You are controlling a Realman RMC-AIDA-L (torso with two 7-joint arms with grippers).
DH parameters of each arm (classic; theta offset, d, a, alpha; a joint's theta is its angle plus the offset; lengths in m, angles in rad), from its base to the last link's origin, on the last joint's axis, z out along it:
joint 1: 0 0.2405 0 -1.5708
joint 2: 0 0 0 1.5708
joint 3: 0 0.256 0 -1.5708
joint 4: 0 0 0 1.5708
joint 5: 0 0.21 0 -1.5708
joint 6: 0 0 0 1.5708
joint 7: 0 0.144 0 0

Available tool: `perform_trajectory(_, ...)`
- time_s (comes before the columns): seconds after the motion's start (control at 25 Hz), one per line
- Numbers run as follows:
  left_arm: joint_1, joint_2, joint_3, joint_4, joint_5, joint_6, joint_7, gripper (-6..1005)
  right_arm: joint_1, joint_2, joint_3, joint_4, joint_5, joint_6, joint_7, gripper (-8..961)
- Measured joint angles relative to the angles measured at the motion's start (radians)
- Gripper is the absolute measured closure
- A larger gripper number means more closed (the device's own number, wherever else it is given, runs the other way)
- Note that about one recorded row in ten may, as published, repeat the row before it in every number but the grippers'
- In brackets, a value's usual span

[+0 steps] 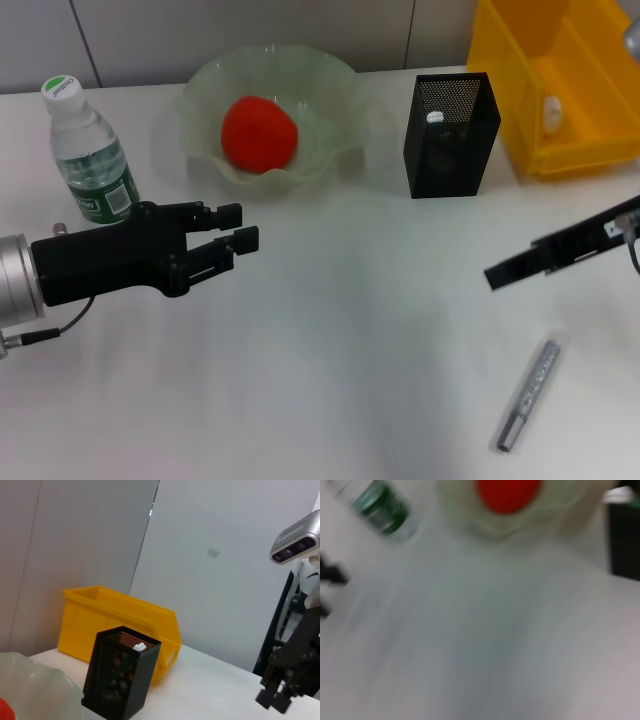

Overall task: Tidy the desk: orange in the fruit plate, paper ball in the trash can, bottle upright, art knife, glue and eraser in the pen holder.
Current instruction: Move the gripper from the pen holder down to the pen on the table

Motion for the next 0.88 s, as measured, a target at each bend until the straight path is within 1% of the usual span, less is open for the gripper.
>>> perform_trajectory(0.08, -0.001, 0.005, -0.005, 0.001, 0.000, -0.002, 0.001, 622, -0.016, -0.002, 0.002, -0.014, -0.002, 0.031, 0.077, 576)
perform_trajectory(0.12, 0.002, 0.009, -0.006, 0.010, 0.001, -0.004, 0.002, 622, -0.038, -0.001, 0.004, -0.037, -0.004, 0.056, 0.154, 577)
perform_trajectory(0.16, 0.002, 0.009, -0.006, 0.010, 0.001, -0.004, 0.002, 622, -0.048, 0.000, 0.004, -0.048, -0.004, 0.064, 0.183, 577)
perform_trajectory(0.24, 0.006, 0.013, -0.007, 0.020, 0.005, -0.008, 0.004, 622, -0.060, 0.002, 0.003, -0.062, -0.004, 0.072, 0.209, 579)
perform_trajectory(0.32, 0.006, 0.021, -0.006, 0.024, 0.008, -0.029, 0.007, 622, -0.085, 0.009, 0.001, -0.072, 0.003, 0.087, 0.246, 580)
perform_trajectory(0.36, 0.006, 0.021, -0.006, 0.024, 0.008, -0.029, 0.007, 622, -0.085, 0.009, 0.001, -0.072, 0.003, 0.087, 0.246, 581)
perform_trajectory(0.4, 0.004, 0.023, -0.006, 0.024, 0.008, -0.039, 0.007, 622, -0.089, 0.011, 0.002, -0.035, 0.032, 0.093, 0.247, 582)
perform_trajectory(0.48, 0.003, 0.030, -0.009, 0.024, 0.008, -0.059, 0.008, 622, -0.090, 0.012, 0.000, -0.013, 0.050, 0.097, 0.247, 583)
perform_trajectory(0.52, 0.002, 0.038, -0.018, 0.024, 0.008, -0.078, 0.006, 622, -0.085, 0.010, -0.011, 0.036, 0.103, 0.111, 0.242, 584)
perform_trajectory(0.56, 0.002, 0.038, -0.018, 0.024, 0.008, -0.078, 0.006, 623, -0.085, 0.010, -0.011, 0.036, 0.103, 0.111, 0.242, 585)
perform_trajectory(0.68, -0.002, 0.042, -0.026, 0.020, 0.009, -0.090, 0.004, 623, -0.065, -0.003, -0.050, 0.068, 0.135, 0.121, 0.191, 587)
perform_trajectory(0.72, -0.004, 0.037, -0.029, 0.018, 0.010, -0.095, 0.001, 623, -0.035, -0.007, -0.063, 0.071, 0.124, 0.092, 0.117, 588)
perform_trajectory(0.76, -0.005, 0.033, -0.030, 0.018, 0.009, -0.095, 0.001, 623, -0.035, -0.007, -0.063, 0.071, 0.124, 0.092, 0.117, 588)
perform_trajectory(0.8, -0.005, 0.033, -0.030, 0.018, 0.009, -0.095, 0.001, 623, -0.015, -0.007, -0.065, 0.071, 0.110, 0.064, 0.070, 589)
perform_trajectory(0.88, -0.004, 0.013, -0.031, 0.017, 0.005, -0.092, -0.002, 623, 0.047, -0.014, -0.058, 0.074, 0.039, -0.039, -0.120, 590)
